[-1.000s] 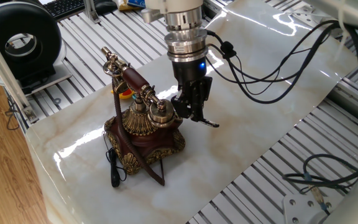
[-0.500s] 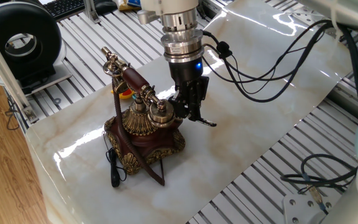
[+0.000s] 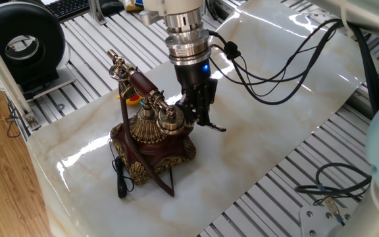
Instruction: Dial a number on an old rotary phone
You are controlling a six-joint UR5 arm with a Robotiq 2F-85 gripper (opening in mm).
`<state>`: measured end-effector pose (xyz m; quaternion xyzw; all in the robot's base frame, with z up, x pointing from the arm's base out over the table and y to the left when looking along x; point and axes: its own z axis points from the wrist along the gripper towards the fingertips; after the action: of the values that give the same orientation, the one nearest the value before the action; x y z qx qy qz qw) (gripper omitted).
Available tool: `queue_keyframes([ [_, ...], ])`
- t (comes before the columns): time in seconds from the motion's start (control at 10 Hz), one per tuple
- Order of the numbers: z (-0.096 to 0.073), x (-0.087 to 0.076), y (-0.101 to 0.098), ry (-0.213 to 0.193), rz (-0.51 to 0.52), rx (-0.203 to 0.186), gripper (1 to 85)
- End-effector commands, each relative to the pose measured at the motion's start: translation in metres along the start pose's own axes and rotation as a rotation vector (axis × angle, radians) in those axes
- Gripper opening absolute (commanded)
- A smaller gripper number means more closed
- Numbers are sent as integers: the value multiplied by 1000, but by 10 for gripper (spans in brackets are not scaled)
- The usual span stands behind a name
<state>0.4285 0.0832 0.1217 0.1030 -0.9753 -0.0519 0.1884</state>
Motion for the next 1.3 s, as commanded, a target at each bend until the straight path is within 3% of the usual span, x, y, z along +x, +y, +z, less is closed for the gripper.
queue_keyframes([
  [0.0, -2, -4, -1, -6, -8, -9, 13],
  [0.4, 0, -9, -8, -6, -12, -6, 13],
  [1.2, -7, 5, 10, 0, 5, -11, 13],
])
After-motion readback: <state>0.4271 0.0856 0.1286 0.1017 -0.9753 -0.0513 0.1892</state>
